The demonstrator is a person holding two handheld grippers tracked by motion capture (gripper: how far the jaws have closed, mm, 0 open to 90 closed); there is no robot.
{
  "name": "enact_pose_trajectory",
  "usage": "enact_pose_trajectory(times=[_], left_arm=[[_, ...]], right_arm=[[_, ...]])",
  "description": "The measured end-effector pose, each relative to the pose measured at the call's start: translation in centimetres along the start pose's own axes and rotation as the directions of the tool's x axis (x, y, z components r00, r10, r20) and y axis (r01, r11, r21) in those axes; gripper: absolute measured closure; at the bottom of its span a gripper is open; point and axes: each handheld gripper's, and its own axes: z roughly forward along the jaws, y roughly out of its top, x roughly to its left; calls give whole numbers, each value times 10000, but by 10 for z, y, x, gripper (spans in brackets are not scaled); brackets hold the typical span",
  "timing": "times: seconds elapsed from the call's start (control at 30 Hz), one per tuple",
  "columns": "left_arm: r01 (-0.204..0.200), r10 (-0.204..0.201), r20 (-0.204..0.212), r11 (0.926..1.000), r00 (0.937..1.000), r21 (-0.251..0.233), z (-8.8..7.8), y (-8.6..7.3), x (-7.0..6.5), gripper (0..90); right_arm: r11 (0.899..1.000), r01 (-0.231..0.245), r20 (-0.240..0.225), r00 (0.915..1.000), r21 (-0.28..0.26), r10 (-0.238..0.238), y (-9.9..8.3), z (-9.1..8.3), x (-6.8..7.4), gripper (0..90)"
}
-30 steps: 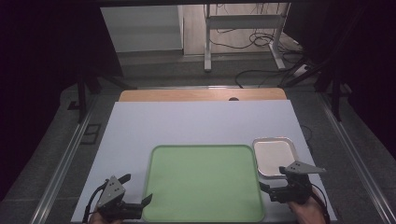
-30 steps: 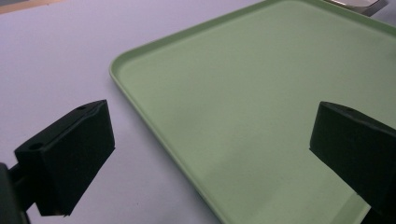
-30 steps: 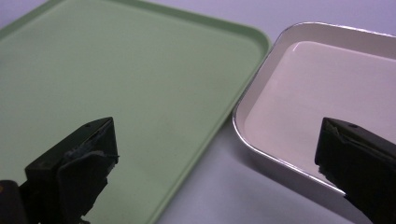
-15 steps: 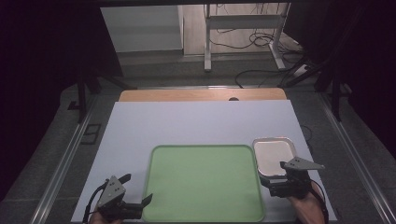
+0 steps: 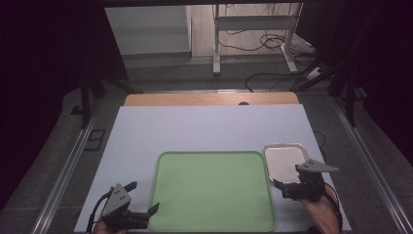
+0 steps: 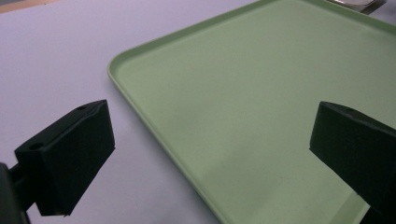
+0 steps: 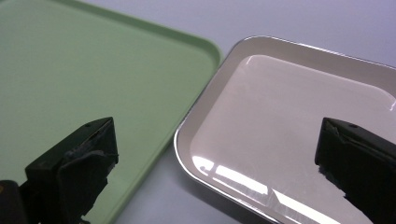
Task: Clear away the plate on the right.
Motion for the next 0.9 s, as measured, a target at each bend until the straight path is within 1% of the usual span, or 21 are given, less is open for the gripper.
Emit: enact_pose_trajectory(times=[0.1, 0.33, 0.4, 0.47, 0.57, 0.7, 0.77, 0.9], left_arm=[[7, -7, 4, 10000, 10000, 1, 0, 0, 0, 0], [-19, 19, 19, 10000, 10000, 5, 0, 0, 0, 0], [-22, 22, 20, 10000, 10000, -1, 0, 0, 0, 0], [-36, 36, 26, 10000, 10000, 10, 0, 0, 0, 0], [-46, 46, 34, 10000, 10000, 12, 0, 0, 0, 0], [-50, 50, 36, 10000, 10000, 10, 0, 0, 0, 0], [-55, 55, 35, 10000, 10000, 11, 0, 0, 0, 0], [-51, 51, 35, 10000, 10000, 8, 0, 0, 0, 0]], right_arm=[[9999, -153, 95, 9998, -44, 154, 1, 1, -4, 0], [9974, -707, 172, 9973, -146, 710, 4, 4, -15, 0], [9971, -742, 218, 9970, -153, 745, 5, 4, -17, 0], [9968, -798, 331, 9962, -68, 800, 6, 6, -19, 0], [9944, -1053, 409, 9937, 101, 1048, 7, 8, -24, 0], [9932, -1095, 569, 9926, 404, 1071, 10, 11, -29, 17], [9925, -1136, 570, 9922, 451, 1109, 10, 12, -31, 36], [9920, -1165, 729, 9909, 478, 1129, 12, 12, -37, 83]])
